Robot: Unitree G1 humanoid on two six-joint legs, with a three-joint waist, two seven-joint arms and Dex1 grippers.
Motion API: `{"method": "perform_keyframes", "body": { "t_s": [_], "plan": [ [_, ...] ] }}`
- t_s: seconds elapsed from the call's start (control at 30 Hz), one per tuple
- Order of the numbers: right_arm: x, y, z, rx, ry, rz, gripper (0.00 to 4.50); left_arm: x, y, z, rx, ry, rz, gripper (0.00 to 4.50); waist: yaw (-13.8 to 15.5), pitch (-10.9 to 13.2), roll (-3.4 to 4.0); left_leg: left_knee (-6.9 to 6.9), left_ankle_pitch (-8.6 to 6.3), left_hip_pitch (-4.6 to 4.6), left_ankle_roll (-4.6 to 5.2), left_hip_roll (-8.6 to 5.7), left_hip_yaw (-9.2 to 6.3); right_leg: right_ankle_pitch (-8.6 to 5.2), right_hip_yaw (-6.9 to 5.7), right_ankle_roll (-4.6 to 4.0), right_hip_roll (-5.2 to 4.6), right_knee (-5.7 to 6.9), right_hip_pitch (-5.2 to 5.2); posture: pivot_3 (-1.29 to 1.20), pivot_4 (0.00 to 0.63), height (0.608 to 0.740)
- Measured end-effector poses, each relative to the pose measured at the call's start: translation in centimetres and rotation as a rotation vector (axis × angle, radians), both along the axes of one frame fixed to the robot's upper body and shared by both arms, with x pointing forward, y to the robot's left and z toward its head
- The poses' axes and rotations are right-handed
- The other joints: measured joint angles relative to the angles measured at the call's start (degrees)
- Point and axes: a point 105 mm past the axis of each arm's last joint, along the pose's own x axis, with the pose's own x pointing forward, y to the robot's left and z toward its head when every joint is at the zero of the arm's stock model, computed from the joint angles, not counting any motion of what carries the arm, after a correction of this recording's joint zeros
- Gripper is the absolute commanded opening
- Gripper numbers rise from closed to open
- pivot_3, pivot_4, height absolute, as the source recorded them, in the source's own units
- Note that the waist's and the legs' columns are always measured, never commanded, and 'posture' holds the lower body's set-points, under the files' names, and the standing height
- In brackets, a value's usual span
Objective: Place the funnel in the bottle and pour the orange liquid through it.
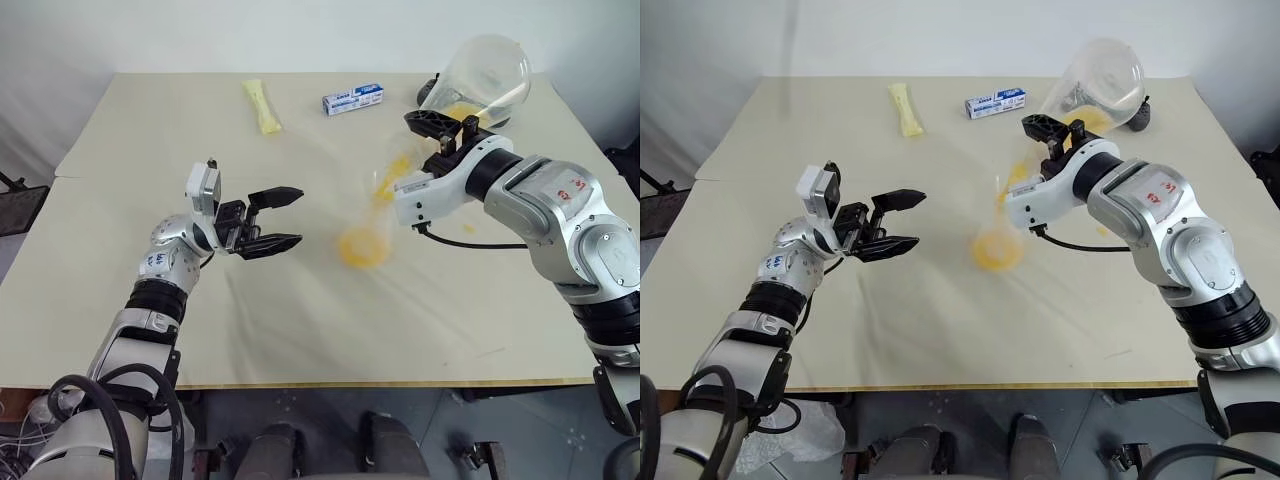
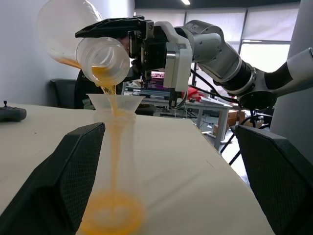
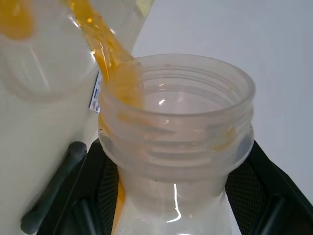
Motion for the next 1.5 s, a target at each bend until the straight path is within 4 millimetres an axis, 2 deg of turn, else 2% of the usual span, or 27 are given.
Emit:
{"method": "perform_keyframes", "body": {
  "t_s": [1.5],
  "plan": [
    [0.10,0.34,-0.88,-0.123,-0.021,0.051,2.53,0.06,0.08,-0.09,-0.001,0.005,0.004,4.50,0.0,0.0,0.00,0.03,0.00,0.00,0.00,0.00,0.00,0.00,-0.01,0.00,0.00,0.04,0.00,0.00,0.150,0.740]
  ]
}}
